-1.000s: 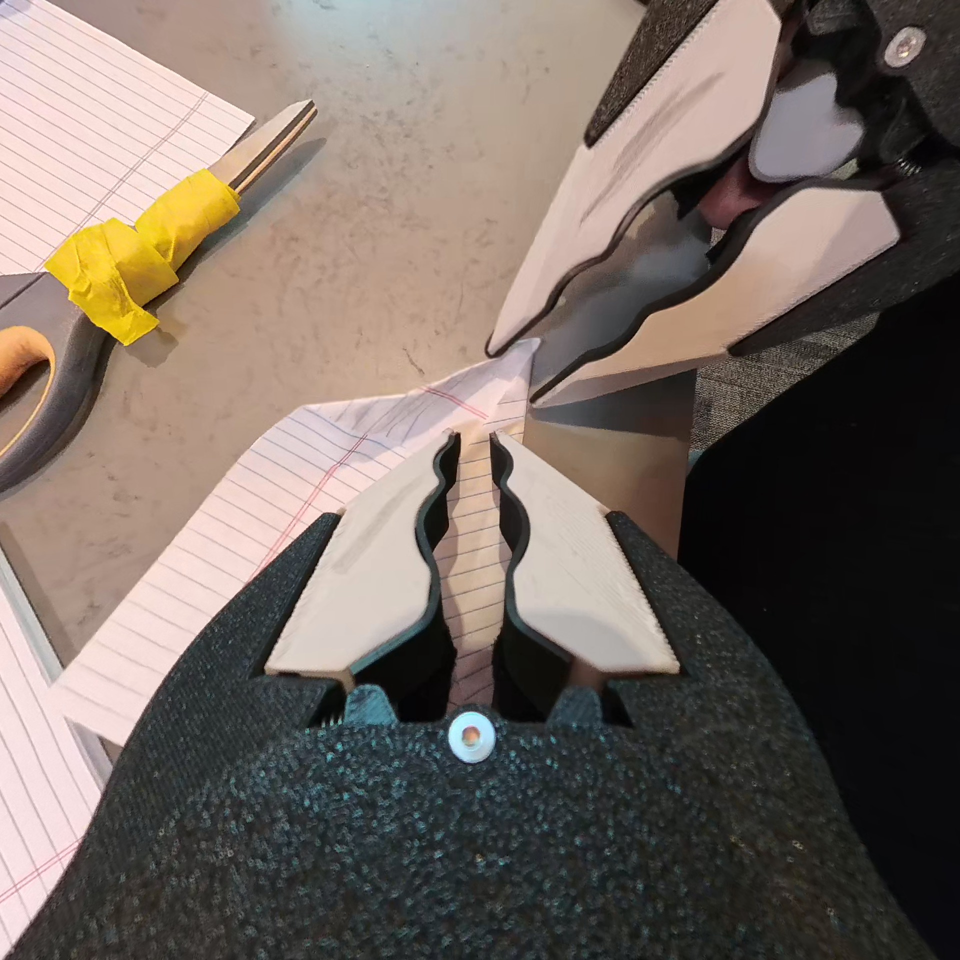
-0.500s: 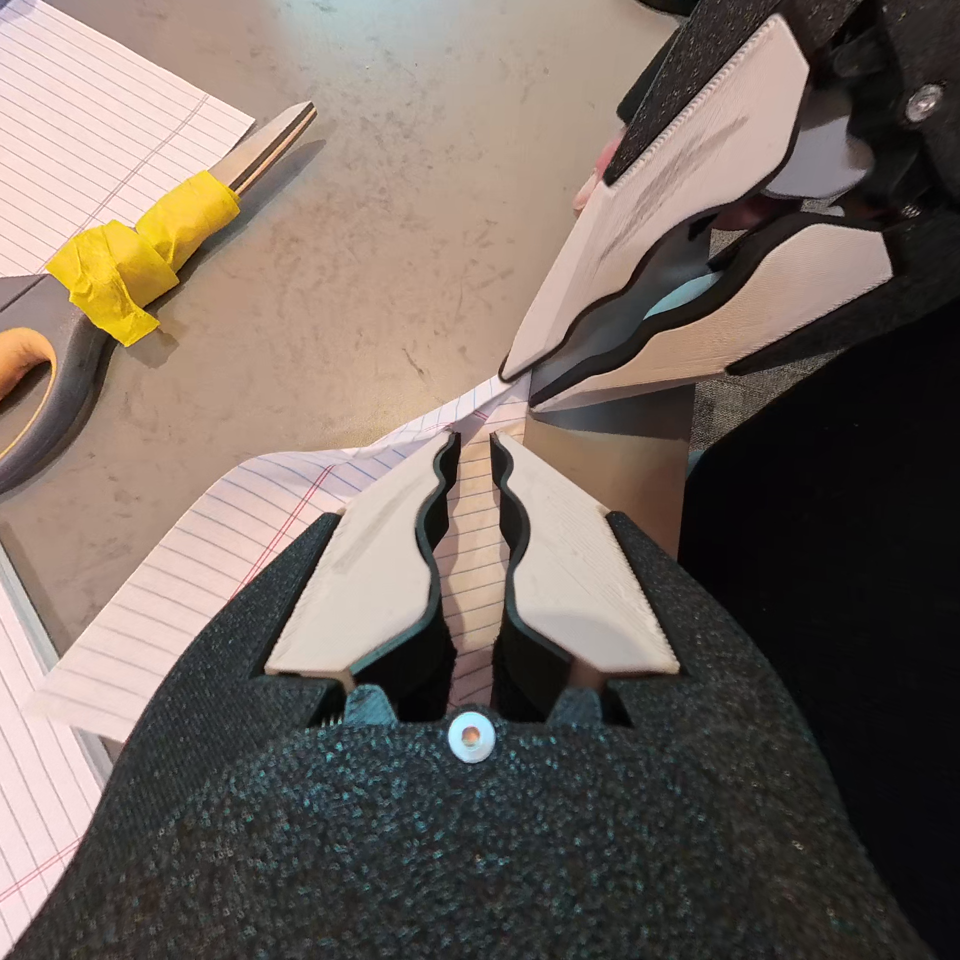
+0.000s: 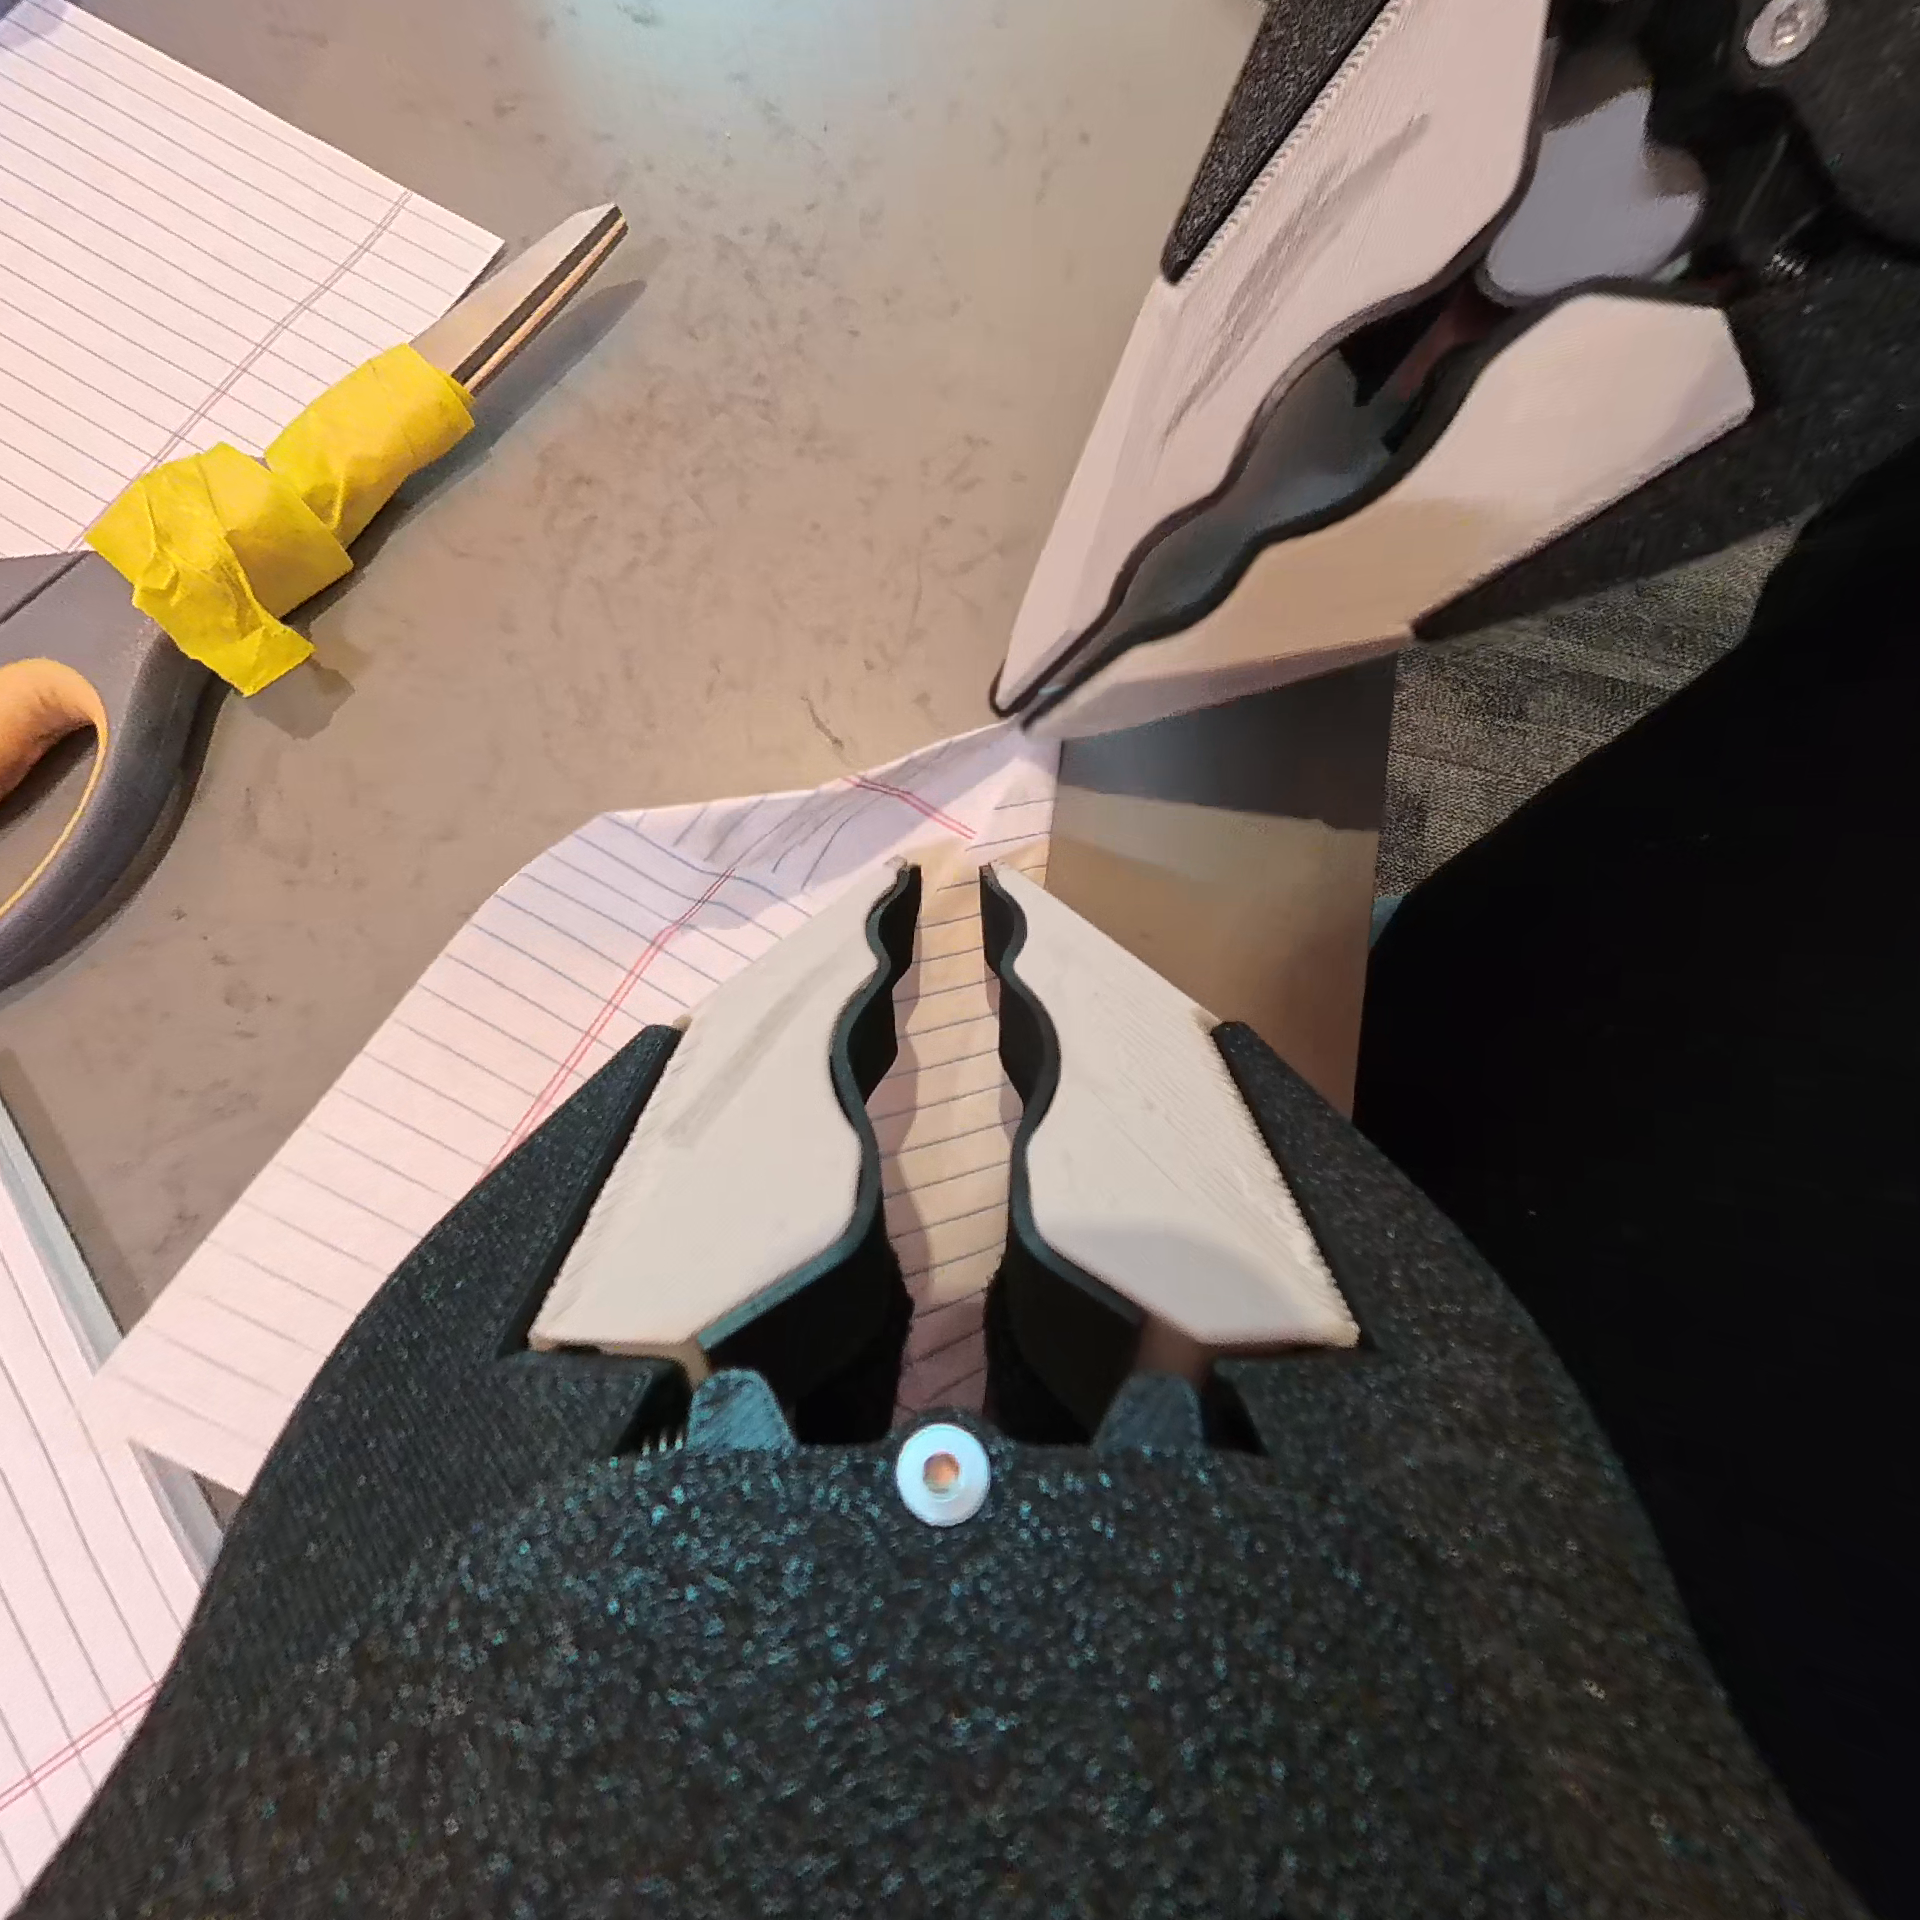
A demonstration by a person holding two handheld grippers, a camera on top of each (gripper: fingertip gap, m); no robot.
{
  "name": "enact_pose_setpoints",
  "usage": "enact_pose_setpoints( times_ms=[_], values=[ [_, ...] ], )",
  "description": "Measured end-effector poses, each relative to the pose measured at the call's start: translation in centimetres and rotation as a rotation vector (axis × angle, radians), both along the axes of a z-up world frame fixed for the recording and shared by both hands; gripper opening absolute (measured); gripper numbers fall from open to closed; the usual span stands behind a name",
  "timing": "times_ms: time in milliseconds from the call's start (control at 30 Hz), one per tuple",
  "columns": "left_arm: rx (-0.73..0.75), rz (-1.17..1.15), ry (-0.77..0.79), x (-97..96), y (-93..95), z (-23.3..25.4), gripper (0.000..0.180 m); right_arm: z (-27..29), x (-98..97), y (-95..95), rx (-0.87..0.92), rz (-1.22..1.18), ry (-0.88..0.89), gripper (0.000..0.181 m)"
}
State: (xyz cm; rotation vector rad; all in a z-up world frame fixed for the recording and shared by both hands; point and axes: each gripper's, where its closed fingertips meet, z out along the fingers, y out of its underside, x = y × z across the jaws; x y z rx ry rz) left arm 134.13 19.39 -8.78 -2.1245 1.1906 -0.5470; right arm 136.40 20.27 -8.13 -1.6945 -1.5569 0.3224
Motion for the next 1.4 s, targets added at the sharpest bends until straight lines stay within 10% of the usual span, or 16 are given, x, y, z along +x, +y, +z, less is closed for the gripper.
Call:
enact_pose_setpoints(
  times_ms=[1300, 1400],
  values=[
    [0.022, -0.015, 0.011, 0.1, -0.2, 0.0, 0.009, 0.0, 0.7, -0.4, -0.098, 0.074, 0.034, 0.000],
    [0.018, -0.015, 0.007, 0.1, -0.2, 0.0, 0.009, 0.3, 0.7, 0.0, -0.150, 0.035, 0.063, 0.023]
  ],
)
